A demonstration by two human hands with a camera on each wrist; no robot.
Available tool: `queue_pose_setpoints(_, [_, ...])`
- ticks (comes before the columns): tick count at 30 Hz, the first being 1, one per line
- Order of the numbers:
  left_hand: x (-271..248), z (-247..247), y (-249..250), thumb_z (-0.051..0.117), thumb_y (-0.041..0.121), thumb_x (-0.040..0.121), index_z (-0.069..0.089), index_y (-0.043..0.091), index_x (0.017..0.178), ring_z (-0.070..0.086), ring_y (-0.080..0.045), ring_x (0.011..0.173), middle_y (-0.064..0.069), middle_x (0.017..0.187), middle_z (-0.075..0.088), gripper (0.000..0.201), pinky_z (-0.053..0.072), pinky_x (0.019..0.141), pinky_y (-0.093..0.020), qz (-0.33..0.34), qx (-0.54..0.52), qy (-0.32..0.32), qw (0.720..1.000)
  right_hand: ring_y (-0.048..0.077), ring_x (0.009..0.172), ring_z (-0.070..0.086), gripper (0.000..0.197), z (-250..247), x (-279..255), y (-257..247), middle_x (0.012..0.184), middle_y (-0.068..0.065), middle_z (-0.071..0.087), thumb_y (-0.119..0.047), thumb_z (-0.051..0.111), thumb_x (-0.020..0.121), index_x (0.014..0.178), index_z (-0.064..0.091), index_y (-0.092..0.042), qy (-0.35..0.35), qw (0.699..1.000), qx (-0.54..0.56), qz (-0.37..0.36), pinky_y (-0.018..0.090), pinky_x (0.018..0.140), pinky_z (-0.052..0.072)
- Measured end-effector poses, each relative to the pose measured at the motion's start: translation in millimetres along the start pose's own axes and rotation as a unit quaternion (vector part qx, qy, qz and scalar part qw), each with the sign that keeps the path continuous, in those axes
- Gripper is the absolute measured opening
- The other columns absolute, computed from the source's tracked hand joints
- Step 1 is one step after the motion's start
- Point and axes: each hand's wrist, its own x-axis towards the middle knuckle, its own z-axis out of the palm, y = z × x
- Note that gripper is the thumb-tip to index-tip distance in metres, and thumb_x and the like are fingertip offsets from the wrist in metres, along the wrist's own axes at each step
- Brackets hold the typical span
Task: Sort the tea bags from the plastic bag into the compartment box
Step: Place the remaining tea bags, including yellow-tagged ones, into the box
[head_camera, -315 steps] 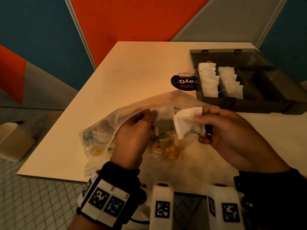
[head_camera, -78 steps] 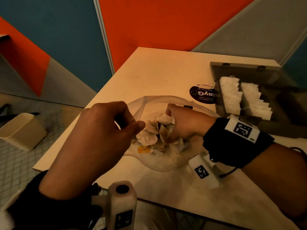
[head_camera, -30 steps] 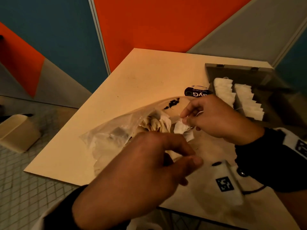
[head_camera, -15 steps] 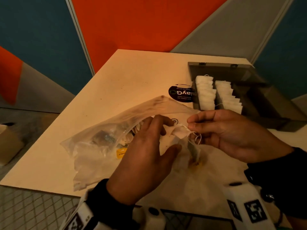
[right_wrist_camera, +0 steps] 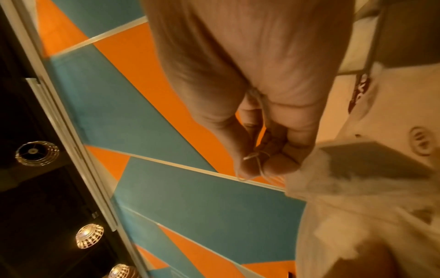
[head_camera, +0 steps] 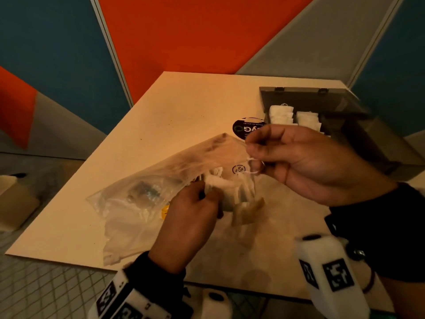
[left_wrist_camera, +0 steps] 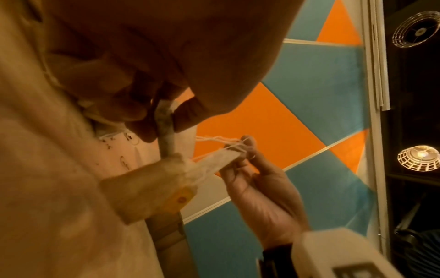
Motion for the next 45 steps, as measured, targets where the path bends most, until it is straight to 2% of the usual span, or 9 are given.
queue_pose_setpoints(6, [-11.3, -16.0, -6.2, 0.046, 0.028, 0.095, 0.064, 0.009, 0.079, 0.049, -0.013, 0.041, 0.0, 0.052, 0.06, 0.03, 0.037, 0.047, -0.028, -0.07, 0.006, -0.001, 0.998, 0.011, 0.065, 0.062, 0.02, 23.4, 17.9, -17.0, 0.077, 0.003, 0.066, -0.004, 0.066, 0.068, 0.087, 0.066, -0.008, -0.031, 0.998, -0.018, -0.046, 0.023, 0.065, 0.055])
queue_pose_setpoints(11, [-23.0, -21.1, -4.1, 0.048, 0.026, 0.091, 0.064, 0.008, 0.074, 0.062, -0.029, 0.066, -0.012, 0.071, 0.068, 0.03, 0.051, 0.063, -0.046, -0.024, 0.119, 0.019, 0.992, 0.015, 0.07, 0.064, 0.015, 38.7, 33.8, -18.8, 0.079, 0.004, 0.067, 0.003, 0.065, 0.082, 0.088, 0.067, -0.011, -0.016, 0.989, -0.13, -0.064, 0.026, 0.067, 0.057])
queue_pose_setpoints(17, [-34.6, -30.0, 0.2, 0.043, 0.026, 0.096, 0.053, 0.008, 0.074, 0.053, -0.028, 0.054, -0.004, 0.06, 0.056, 0.029, 0.051, 0.056, -0.042, 0.048, 0.161, 0.013, 0.986, 0.013, 0.067, 0.071, 0.014, 35.8, 40.1, 3.1, 0.082, 0.005, 0.073, 0.002, 0.071, 0.081, 0.086, 0.071, -0.011, 0.042, 0.936, -0.341, -0.076, 0.02, 0.059, 0.057])
queue_pose_setpoints(25, [-36.2, -29.8, 6.9, 0.043, 0.023, 0.093, 0.059, 0.016, 0.082, 0.062, -0.032, 0.061, -0.009, 0.067, 0.064, 0.02, 0.052, 0.06, -0.054, 0.062, 0.15, 0.007, 0.987, 0.02, 0.075, 0.072, 0.014, 14.3, 29.4, 20.6, 0.084, 0.009, 0.072, 0.004, 0.069, 0.083, 0.088, 0.069, -0.009, 0.038, 0.93, -0.363, -0.04, 0.021, 0.06, 0.059])
queue_pose_setpoints(33, [-44.8, -29.4, 27.2, 0.048, 0.023, 0.088, 0.068, 0.019, 0.075, 0.064, -0.032, 0.065, -0.011, 0.068, 0.065, 0.024, 0.055, 0.051, -0.051, 0.059, 0.002, -0.033, 0.998, 0.019, 0.081, 0.072, 0.017, -0.6, 28.7, 28.5, 0.088, 0.008, 0.072, 0.003, 0.069, 0.083, 0.088, 0.069, -0.013, 0.031, 0.934, -0.352, -0.044, 0.025, 0.067, 0.059])
queue_pose_setpoints(38, [-45.9, -30.7, 38.5, 0.045, 0.004, 0.09, 0.073, 0.024, 0.069, 0.059, -0.023, 0.05, -0.008, 0.056, 0.064, 0.041, 0.049, 0.044, -0.038, 0.05, -0.069, -0.065, 0.994, 0.002, 0.099, 0.062, 0.038, -6.9, 18.6, 22.2, 0.107, -0.014, 0.067, 0.006, 0.061, 0.085, 0.091, 0.071, -0.031, 0.032, 0.875, -0.476, -0.08, 0.027, 0.079, 0.053])
queue_pose_setpoints(41, [-42.4, -29.8, 38.6, 0.045, 0.007, 0.092, 0.07, 0.017, 0.072, 0.06, -0.029, 0.051, -0.017, 0.059, 0.063, 0.033, 0.049, 0.045, -0.041, 0.069, -0.056, -0.062, 0.994, -0.004, 0.107, 0.057, 0.034, -4.4, 0.4, 4.7, 0.117, -0.022, 0.063, -0.006, 0.06, 0.091, 0.095, 0.071, -0.038, 0.018, 0.871, -0.465, -0.155, 0.026, 0.086, 0.051])
queue_pose_setpoints(43, [-40.5, -29.1, 38.6, 0.048, 0.015, 0.092, 0.069, 0.014, 0.074, 0.061, -0.031, 0.052, -0.018, 0.06, 0.063, 0.028, 0.05, 0.046, -0.042, 0.087, -0.041, -0.059, 0.994, -0.008, 0.106, 0.057, 0.02, 2.5, -10.6, -4.1, 0.113, -0.026, 0.064, -0.031, 0.055, 0.094, 0.102, 0.07, -0.041, -0.075, 0.88, -0.451, -0.127, 0.019, 0.085, 0.052])
queue_pose_setpoints(45, [-39.4, -28.8, 42.0, 0.049, 0.021, 0.094, 0.068, 0.013, 0.077, 0.062, -0.028, 0.052, -0.013, 0.059, 0.063, 0.027, 0.05, 0.046, -0.044, 0.116, -0.023, -0.057, 0.991, -0.004, 0.101, 0.06, 0.031, 7.3, -14.1, -4.2, 0.106, -0.023, 0.066, -0.055, 0.044, 0.089, 0.106, 0.067, -0.043, -0.178, 0.857, -0.478, -0.071, 0.018, 0.082, 0.051])
